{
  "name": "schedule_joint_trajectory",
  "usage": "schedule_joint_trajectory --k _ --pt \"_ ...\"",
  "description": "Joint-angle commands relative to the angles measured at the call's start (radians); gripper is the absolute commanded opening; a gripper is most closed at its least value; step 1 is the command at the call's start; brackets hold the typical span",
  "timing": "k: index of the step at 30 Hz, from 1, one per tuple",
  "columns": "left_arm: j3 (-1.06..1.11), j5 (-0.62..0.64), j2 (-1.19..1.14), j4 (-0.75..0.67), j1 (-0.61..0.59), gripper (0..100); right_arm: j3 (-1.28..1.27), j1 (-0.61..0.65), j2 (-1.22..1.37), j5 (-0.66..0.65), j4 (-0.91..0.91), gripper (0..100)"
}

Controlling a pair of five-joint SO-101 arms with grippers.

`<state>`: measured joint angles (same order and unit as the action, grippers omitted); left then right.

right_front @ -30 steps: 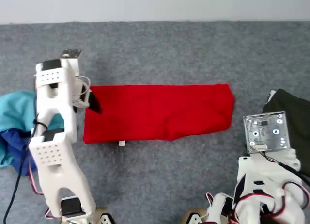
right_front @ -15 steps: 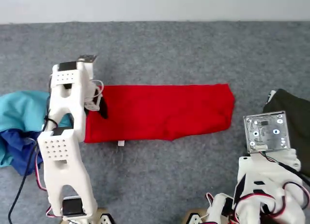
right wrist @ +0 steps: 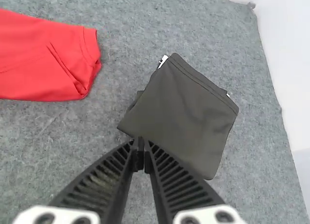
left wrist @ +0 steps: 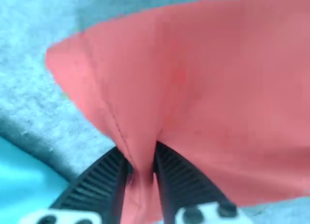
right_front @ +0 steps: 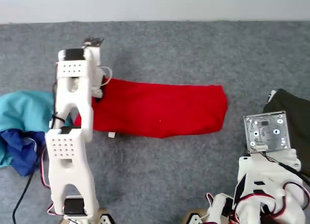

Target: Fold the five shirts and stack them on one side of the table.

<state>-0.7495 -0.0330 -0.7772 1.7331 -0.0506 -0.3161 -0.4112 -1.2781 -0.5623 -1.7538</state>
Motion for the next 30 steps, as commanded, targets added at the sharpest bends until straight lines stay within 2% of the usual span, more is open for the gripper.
schedule_joint_trajectory --k 1,8,15,20,30 --pt "0.001 0.014 0.14 0.023 0.098 1 0.005 -0.01 -0.002 0.003 -0.025 1.1" --pt "0.042 0.106 0.256 0.018 0.35 1 0.003 -0.01 -0.002 0.008 -0.025 1.1" --pt "-0.11 0.144 0.249 0.012 0.56 1 0.003 -0.012 -0.001 0.008 -0.027 1.1" --pt "-0.131 0.144 0.249 -0.08 0.634 1 0.003 -0.012 -0.001 0.008 -0.03 1.1" --pt "-0.134 0.143 0.176 -0.239 0.703 1 0.002 -0.012 -0.001 0.008 -0.03 1.1"
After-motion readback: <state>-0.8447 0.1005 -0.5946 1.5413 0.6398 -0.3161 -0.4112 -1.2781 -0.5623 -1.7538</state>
